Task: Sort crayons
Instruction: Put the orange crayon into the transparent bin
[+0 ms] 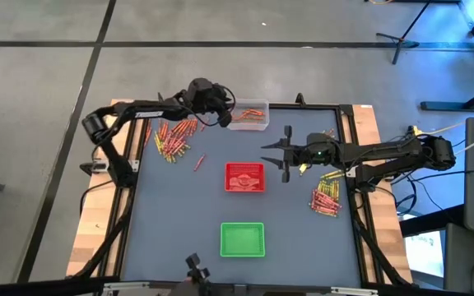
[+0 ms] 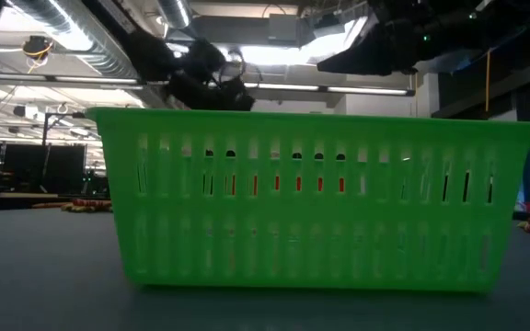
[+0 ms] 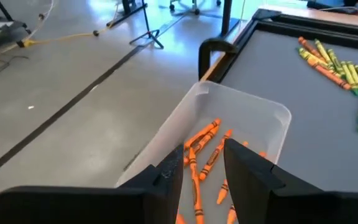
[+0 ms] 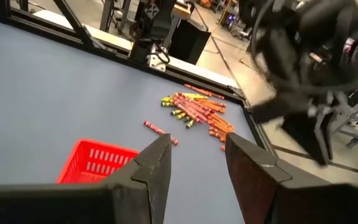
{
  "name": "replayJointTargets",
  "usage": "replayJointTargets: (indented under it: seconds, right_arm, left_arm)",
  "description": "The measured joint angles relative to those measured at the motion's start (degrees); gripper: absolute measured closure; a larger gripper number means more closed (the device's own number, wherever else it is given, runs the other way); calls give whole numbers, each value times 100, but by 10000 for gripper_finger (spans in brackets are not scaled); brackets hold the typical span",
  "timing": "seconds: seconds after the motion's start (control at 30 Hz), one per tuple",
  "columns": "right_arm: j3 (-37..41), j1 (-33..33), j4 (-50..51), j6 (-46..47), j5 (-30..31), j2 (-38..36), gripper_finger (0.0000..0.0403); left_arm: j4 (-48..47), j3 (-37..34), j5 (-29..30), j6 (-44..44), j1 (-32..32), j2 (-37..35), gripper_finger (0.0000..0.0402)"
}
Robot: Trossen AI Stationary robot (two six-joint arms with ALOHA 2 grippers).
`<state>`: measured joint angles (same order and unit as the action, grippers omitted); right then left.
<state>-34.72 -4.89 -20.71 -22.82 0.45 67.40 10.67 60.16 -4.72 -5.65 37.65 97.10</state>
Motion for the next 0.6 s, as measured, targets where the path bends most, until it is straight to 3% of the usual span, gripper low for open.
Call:
replayJointTargets:
  seconds: [0.23,0.37,0.6]
  right_arm:
    - [0,0,29,10,0,0,252]
    - [0,2,23,27,0,0,252]
    - [0,0,-46,32,0,0,252]
  left_arm:
    - [-1793,0,824,-148,-38,-804,302]
    - [-2701,0,1362,-32,77,-889,302]
    - [-3155,0,918,680,371,-485,302]
